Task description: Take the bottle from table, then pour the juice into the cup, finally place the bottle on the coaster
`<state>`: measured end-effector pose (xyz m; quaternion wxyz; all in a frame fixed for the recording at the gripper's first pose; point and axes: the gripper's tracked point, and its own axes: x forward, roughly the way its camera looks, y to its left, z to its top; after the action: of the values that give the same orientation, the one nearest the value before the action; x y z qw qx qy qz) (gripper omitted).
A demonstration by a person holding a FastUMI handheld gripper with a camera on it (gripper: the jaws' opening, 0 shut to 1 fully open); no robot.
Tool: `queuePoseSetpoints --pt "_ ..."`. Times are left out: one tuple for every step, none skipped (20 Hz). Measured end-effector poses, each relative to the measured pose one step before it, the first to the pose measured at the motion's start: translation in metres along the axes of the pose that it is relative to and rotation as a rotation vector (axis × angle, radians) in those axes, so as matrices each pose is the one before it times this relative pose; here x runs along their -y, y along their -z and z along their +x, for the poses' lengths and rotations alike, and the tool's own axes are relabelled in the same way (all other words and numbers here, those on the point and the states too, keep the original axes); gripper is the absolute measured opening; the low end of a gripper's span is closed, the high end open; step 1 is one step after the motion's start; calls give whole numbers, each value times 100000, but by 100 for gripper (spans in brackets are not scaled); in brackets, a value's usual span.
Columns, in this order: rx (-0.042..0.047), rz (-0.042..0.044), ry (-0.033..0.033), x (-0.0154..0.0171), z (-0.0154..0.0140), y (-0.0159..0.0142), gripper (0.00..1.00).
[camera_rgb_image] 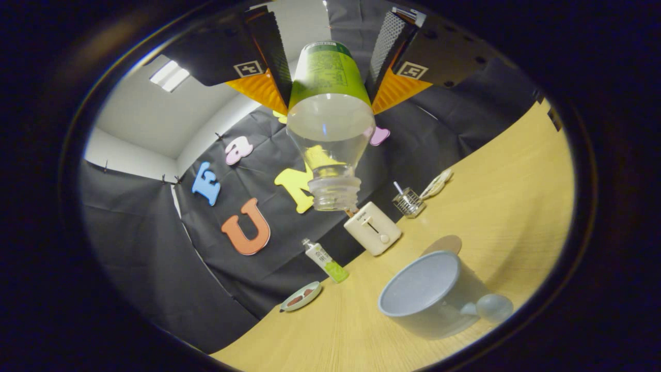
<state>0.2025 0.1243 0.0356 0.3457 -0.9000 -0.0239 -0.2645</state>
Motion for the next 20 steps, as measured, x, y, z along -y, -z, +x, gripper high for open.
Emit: queuePoseSetpoints --pt "-397 545 97 -96 -93 134 79" --pt "-581 1264 -693 -205 -159 313 79" --pt "-1240 1381 -1028 -236 155 544 79" --pt "-908 1194 -1518 -357 166 533 79" --pt "-483 1955 -2333 -700 217 347 79" --pt "-726 2907 -1969 -363 53 480 79" --pt "63 4398 -2067 -319 -58 377 79" --pt "747 5802 -1971 -308 -204 217 79" --pt "425 5206 -1125 -263 -91 178 79" --pt "-28 5927 -1696 -415 -40 253 79" --pt "-833 5883 -2240 -532 153 480 79" --pt "-1117 6383 -2686 -605 106 368 79" --pt "-1290 6792 -3179 -727 233 367 79" --pt "-1123 7792 -4163 -885 42 268 79" --pt "-608 7710 -4290 -672 373 -35 79" --pt "-525 8296 -3959 -627 156 19 80" --pt "356 7415 -3187 -467 80 -19 80" --pt "179 6657 -3209 -582 53 123 79" --pt "22 5934 -2961 -557 145 312 79" --pt "2 4997 -2919 -567 78 205 80"
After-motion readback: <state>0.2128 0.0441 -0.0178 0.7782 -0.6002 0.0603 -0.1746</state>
